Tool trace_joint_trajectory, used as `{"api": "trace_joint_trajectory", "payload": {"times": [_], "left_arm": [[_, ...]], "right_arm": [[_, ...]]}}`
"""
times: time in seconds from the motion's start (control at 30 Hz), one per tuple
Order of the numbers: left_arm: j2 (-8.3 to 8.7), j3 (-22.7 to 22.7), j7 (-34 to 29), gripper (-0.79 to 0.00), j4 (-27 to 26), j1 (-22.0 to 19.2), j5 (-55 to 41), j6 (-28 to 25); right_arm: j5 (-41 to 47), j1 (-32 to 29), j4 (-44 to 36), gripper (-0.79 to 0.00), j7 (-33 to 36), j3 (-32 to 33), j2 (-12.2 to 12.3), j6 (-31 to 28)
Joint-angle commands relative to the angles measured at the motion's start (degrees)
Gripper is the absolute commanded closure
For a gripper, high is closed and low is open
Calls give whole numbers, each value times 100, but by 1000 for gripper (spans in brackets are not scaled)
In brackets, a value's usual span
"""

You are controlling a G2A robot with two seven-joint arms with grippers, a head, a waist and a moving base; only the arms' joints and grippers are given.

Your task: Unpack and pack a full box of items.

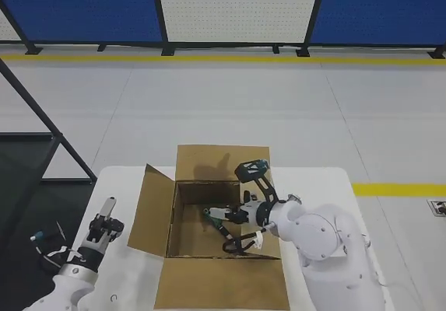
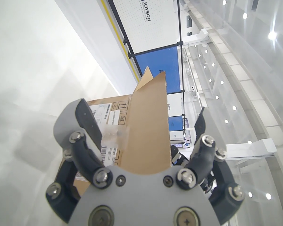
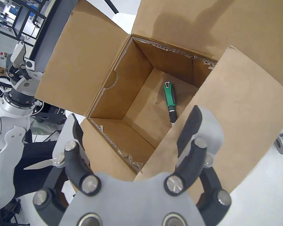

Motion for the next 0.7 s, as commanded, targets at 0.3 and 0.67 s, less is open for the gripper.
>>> {"api": "trace_joint_trajectory", "payload": {"times": [0.3, 0.67], "left_arm": [[-9, 78, 92, -785, 47, -168, 44, 38], [-25, 97, 232, -785, 32, -171, 16, 46]], "right_arm": [[203, 110, 13, -785, 61, 217, 121, 21], [394, 345, 922, -785, -135, 25, 183, -6]]}}
